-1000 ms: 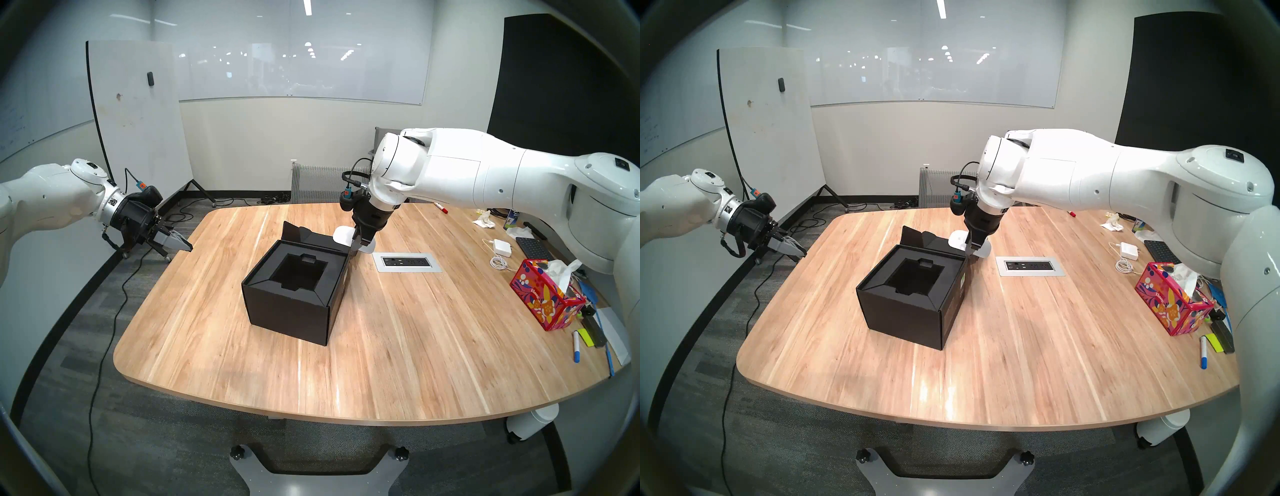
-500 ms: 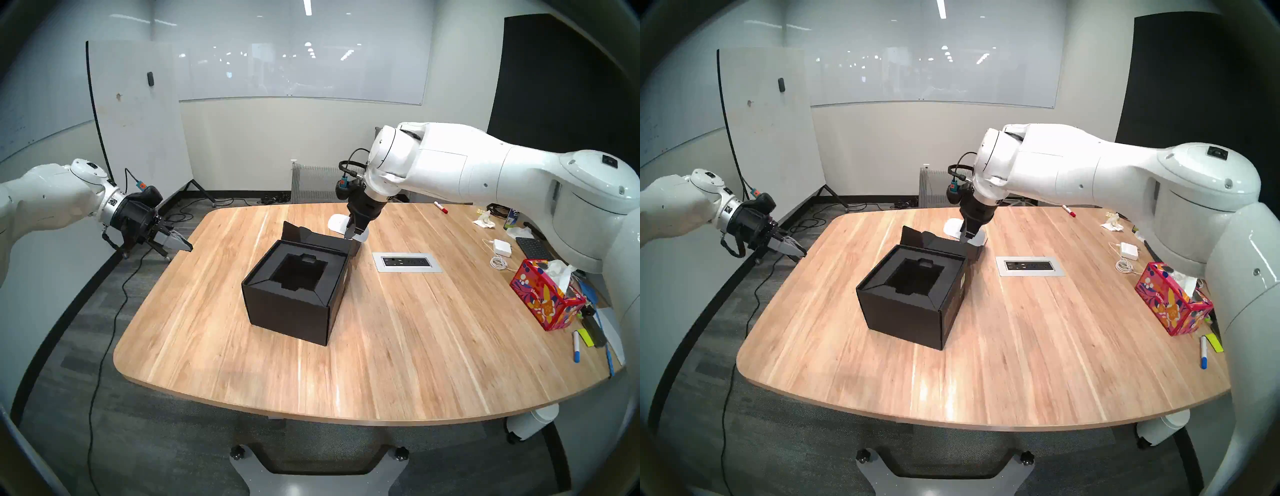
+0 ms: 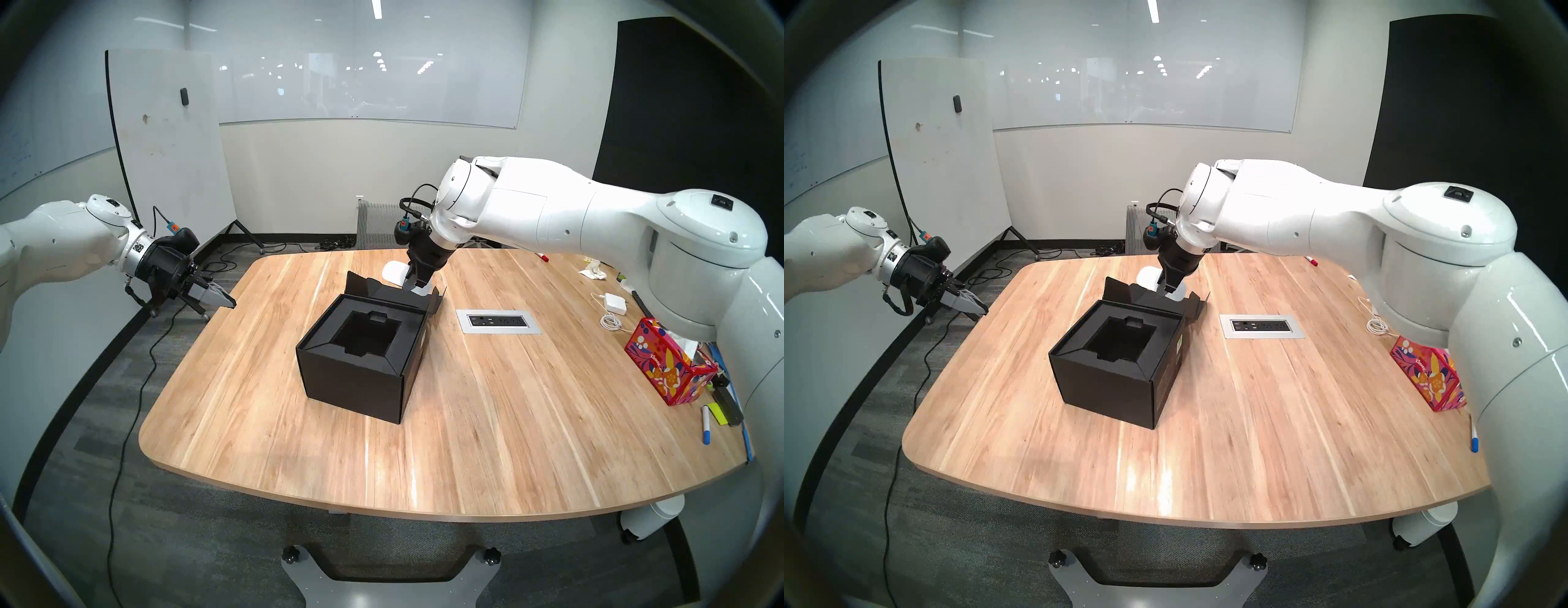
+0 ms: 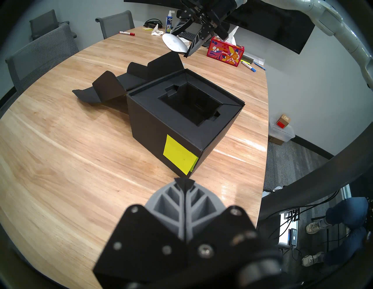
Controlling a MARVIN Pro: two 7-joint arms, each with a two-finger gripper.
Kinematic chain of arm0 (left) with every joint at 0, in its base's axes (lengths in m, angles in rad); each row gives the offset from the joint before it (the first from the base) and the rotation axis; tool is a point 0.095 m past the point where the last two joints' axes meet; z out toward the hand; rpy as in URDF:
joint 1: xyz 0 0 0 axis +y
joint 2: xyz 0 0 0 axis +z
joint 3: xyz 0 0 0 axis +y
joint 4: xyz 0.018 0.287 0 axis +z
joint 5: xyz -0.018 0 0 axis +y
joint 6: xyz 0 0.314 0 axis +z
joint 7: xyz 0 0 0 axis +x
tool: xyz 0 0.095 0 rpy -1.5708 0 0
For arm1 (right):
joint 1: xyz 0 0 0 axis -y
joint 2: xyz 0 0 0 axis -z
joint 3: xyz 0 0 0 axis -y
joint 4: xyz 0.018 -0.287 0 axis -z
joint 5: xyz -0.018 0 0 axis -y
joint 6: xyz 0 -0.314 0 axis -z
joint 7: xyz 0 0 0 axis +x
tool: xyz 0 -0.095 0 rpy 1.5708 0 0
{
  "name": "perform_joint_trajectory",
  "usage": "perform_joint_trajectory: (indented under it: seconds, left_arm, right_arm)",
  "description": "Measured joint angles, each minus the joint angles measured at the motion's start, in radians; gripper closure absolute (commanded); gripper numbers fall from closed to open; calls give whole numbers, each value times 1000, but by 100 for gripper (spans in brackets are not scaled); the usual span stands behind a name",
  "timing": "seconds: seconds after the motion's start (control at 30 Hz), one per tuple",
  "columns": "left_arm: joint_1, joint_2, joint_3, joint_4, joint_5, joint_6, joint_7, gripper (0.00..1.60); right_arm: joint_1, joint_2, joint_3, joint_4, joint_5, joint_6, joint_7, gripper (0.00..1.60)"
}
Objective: Open the box and place the mouse inside
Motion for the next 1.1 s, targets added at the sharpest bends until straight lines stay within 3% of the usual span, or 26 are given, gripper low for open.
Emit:
perform_joint_trajectory:
  seconds: [0.4, 1.1]
  left_arm:
    - [0, 0, 0, 0, 0, 0, 0, 160]
    - [0, 0, 1, 0, -1, -1, 0, 160]
  right_arm:
    - [-23, -91, 14, 127, 2, -73, 27, 160]
    - [-83, -192, 20, 336, 2, -207, 70, 160]
